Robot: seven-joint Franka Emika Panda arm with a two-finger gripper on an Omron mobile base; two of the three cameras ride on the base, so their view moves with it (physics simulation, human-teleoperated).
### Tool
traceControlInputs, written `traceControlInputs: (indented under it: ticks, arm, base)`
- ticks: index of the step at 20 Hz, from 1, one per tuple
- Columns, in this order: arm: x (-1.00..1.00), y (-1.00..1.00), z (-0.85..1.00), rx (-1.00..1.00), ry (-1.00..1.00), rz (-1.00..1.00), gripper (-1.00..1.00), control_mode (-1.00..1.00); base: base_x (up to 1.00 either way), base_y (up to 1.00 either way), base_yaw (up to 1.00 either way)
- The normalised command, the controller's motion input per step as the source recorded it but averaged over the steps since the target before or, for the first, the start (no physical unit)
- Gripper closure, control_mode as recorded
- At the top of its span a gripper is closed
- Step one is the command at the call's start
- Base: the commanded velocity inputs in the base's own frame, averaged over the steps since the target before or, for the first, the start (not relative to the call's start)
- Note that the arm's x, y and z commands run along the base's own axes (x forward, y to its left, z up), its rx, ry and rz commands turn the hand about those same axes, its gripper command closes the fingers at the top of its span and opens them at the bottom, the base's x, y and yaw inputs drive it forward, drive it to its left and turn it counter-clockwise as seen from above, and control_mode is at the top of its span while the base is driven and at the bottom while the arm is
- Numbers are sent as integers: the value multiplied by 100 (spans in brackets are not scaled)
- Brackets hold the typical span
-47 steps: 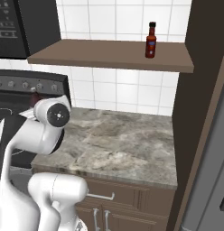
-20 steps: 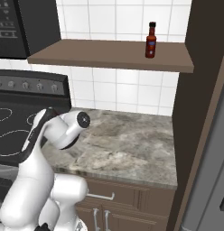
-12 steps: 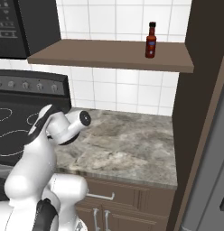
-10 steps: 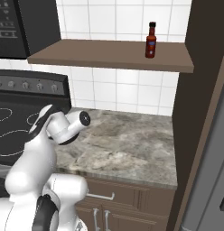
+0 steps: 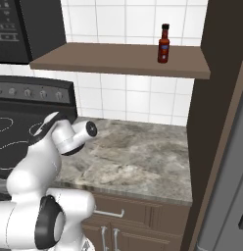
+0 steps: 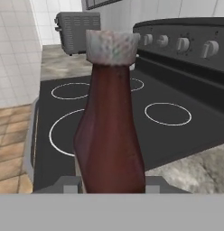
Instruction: Take 2 condiments from the cabinet and move them on the counter near the stove.Make sure the condiments are lined up with each other, next to each other.
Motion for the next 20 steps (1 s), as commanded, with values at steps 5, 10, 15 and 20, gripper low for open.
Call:
traceControlInputs:
  ticks: [5,10,15,20]
  arm:
    - [16,9,-6,0,0,0,100,-100]
    - [10,8,-16,0,0,0,100,-100]
    - [4,8,-15,0,0,0,100,-100]
    - [4,5,-23,0,-2,0,100,-100]
  base:
    - [0,0,0]
    - [0,0,0]
    - [0,0,0]
    - [0,0,0]
